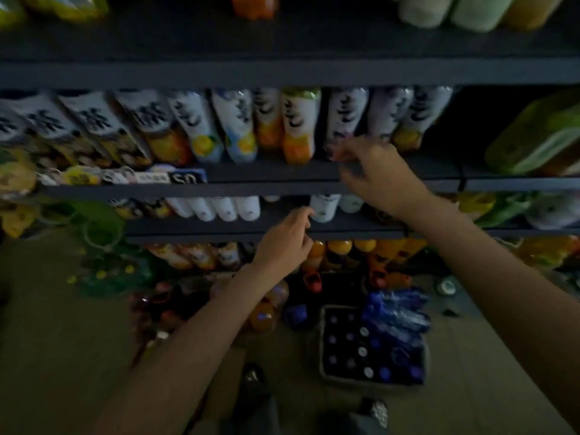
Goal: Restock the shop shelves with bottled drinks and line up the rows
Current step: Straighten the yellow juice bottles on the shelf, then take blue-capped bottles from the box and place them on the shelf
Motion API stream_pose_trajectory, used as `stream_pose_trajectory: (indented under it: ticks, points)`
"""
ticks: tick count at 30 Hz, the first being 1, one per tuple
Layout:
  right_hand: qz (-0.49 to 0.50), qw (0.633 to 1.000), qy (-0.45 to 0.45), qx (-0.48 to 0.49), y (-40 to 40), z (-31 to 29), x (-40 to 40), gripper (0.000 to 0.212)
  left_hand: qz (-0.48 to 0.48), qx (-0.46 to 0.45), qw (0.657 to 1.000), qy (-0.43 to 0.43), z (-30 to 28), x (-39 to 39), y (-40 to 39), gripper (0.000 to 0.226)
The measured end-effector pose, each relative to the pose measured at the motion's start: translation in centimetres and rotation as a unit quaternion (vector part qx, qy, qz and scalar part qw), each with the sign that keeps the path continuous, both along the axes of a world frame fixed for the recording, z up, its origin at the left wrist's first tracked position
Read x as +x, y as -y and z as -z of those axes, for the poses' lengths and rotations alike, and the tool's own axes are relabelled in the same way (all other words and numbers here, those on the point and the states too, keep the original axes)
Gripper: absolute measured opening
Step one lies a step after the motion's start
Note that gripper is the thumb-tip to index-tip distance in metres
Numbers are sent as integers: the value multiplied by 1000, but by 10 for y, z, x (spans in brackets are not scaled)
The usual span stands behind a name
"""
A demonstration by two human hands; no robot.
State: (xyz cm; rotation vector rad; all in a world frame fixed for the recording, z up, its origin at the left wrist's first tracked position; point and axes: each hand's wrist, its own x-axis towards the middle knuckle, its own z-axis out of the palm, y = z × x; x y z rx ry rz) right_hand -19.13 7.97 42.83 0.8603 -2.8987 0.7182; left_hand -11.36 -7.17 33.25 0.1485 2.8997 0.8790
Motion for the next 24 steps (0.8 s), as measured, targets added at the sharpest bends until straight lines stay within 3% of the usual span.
stream_pose_trajectory:
  ticks: [4, 7, 10, 12, 13, 17, 24]
  points:
    - [53, 984, 148, 83, -122, 101, 15, 22, -4, -19, 992, 122, 69, 12, -85, 38]
    - [59, 937, 290, 187, -203, 170, 37, 14, -12, -49, 972, 231, 116, 22, -138, 38]
    - [91, 890, 375, 244, -267, 236, 56, 29, -5, -70, 957, 282, 152, 32, -175, 35]
    - [105, 868, 419, 245, -298, 277, 66, 10, 3, -69, 955, 288, 175, 33, -194, 33]
    - [113, 861, 430, 247, -309, 298, 68, 8, 4, -64, 955, 288, 187, 31, -202, 32]
    - [161, 876, 398, 220, -324, 379, 74, 57, -15, -58, 954, 293, 248, 21, -222, 31]
    - [102, 910, 328, 234, -300, 502, 70, 87, -65, -48, 949, 306, 358, 21, -239, 37]
